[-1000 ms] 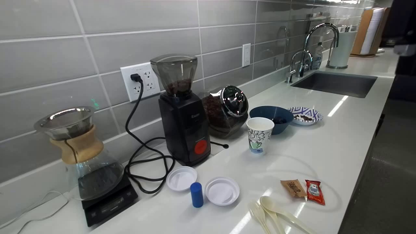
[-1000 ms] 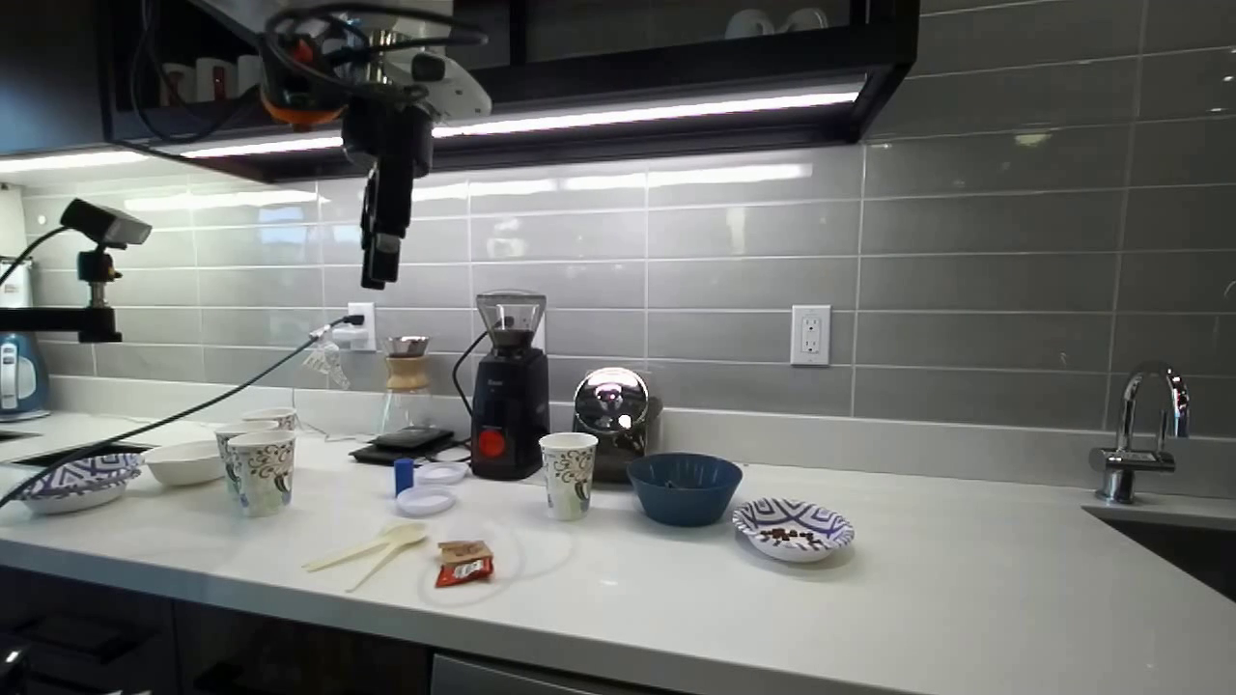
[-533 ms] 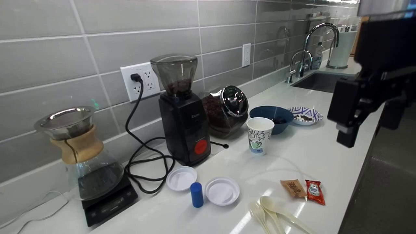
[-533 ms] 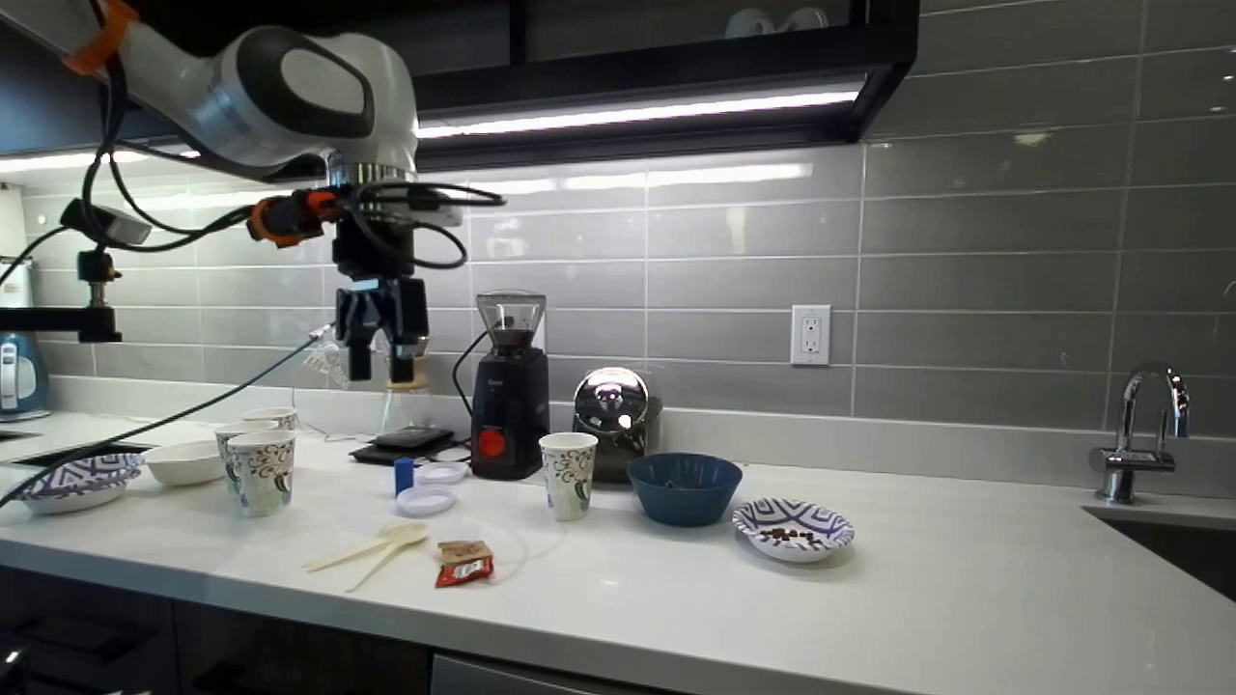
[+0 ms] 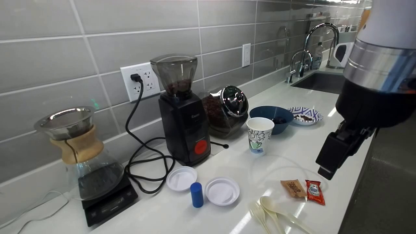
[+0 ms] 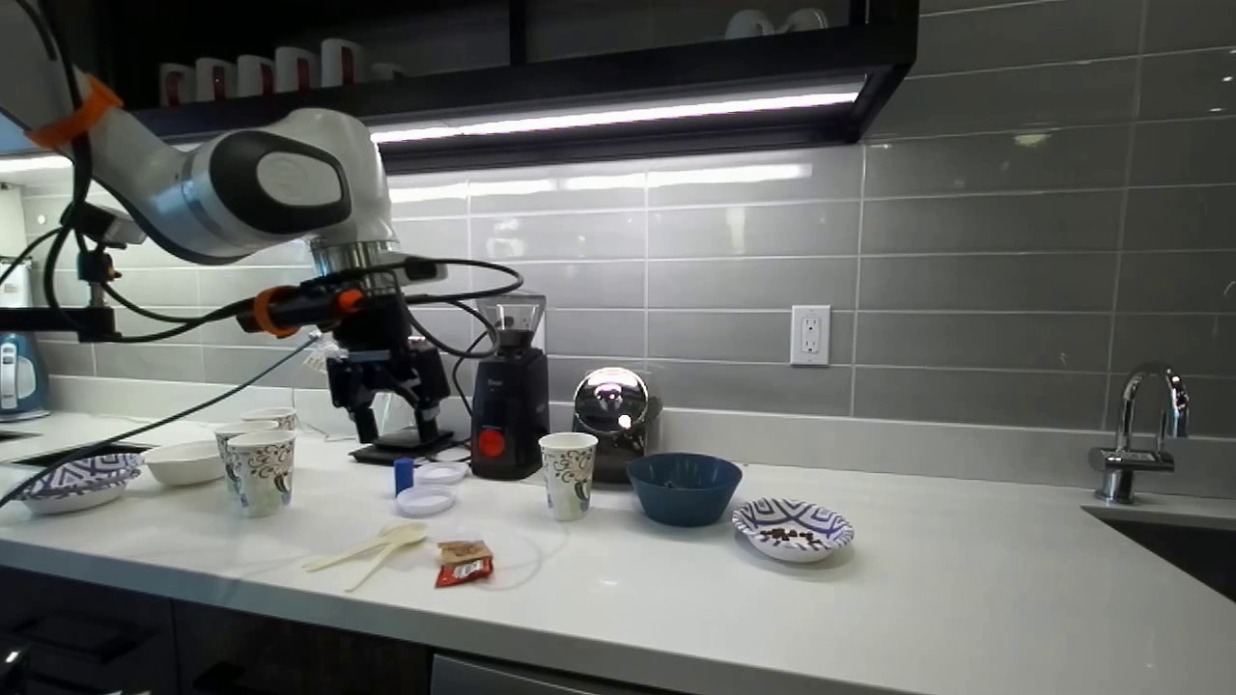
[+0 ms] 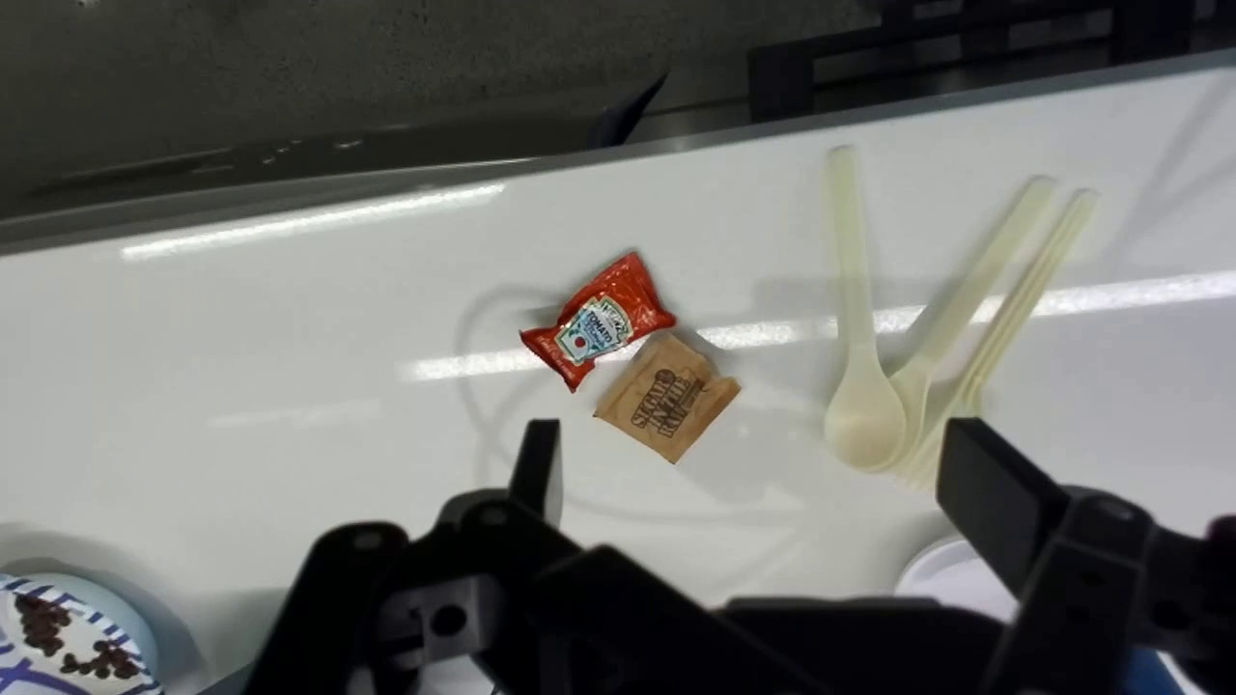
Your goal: Use a spoon to move some contents from the dish to the cup
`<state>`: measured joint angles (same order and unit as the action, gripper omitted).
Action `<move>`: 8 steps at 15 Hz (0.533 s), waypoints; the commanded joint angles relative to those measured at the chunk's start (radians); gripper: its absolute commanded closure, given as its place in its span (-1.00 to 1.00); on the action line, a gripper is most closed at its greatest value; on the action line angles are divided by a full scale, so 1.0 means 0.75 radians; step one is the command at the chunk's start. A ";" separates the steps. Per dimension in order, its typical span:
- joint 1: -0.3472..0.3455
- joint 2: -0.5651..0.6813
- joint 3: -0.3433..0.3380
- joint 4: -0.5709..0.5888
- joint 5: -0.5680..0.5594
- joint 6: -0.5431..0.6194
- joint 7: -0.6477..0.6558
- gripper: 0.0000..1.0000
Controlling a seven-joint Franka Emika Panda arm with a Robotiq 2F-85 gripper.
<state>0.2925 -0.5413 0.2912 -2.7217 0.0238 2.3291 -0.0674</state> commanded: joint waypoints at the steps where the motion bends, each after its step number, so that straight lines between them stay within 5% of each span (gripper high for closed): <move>1: 0.022 0.003 -0.024 0.006 -0.017 -0.003 0.013 -1.00; 8: 0.024 0.033 -0.025 0.013 -0.022 0.028 -0.005 -1.00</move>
<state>0.2926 -0.5419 0.2893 -2.7168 0.0238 2.3286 -0.0673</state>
